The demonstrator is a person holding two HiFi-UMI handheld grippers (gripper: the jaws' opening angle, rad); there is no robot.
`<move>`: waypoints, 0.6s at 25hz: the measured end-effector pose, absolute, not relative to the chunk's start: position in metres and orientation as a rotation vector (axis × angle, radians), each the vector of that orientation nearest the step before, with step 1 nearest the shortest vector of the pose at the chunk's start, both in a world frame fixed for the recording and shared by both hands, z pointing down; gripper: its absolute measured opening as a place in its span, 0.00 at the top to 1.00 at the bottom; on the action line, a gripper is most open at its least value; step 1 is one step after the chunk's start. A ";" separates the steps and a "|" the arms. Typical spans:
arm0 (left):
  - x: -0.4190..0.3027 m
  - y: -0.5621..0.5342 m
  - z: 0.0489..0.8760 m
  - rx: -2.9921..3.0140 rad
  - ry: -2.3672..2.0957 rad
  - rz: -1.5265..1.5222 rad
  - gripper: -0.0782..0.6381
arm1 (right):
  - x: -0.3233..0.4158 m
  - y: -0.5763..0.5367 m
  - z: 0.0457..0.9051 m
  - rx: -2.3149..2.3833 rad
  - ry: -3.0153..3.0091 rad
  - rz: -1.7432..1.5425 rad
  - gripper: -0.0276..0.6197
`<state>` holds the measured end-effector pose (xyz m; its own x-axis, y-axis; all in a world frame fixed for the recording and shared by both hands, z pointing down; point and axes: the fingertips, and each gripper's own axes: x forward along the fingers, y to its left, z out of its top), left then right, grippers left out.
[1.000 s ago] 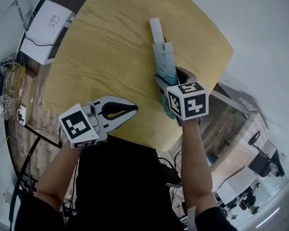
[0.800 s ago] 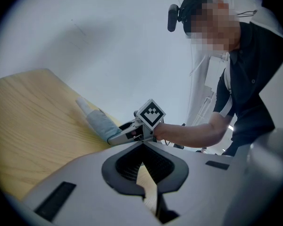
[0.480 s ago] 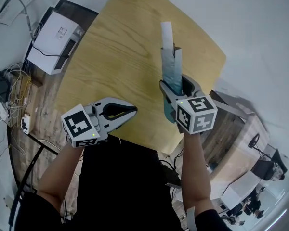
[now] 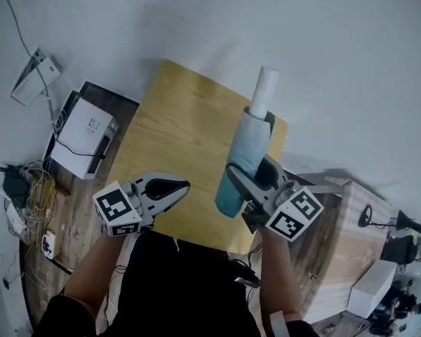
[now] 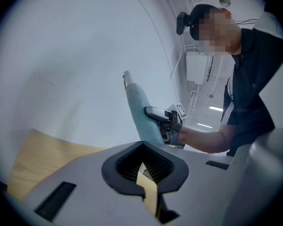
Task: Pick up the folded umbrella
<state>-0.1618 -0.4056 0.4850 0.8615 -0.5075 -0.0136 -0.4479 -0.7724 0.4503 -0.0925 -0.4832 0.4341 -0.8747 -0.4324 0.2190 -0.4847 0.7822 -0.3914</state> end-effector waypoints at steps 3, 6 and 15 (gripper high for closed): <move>-0.166 -0.401 0.441 2.665 -0.673 -0.222 0.87 | -0.088 -0.456 0.393 0.718 -2.987 0.672 0.52; -0.175 -0.404 0.395 2.759 -0.670 -0.267 0.87 | -0.075 -0.430 0.365 0.749 -3.100 0.617 0.52; -0.129 -0.384 0.333 2.898 -0.553 -0.236 0.87 | -0.006 -0.364 0.354 0.908 -3.106 0.452 0.53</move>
<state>-0.1289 -0.3836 0.3333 0.9180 -0.3776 -0.1209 -0.3488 -0.9142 0.2065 -0.0056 -0.3637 0.3542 -0.8384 -0.5435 -0.0424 -0.5088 0.8080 -0.2970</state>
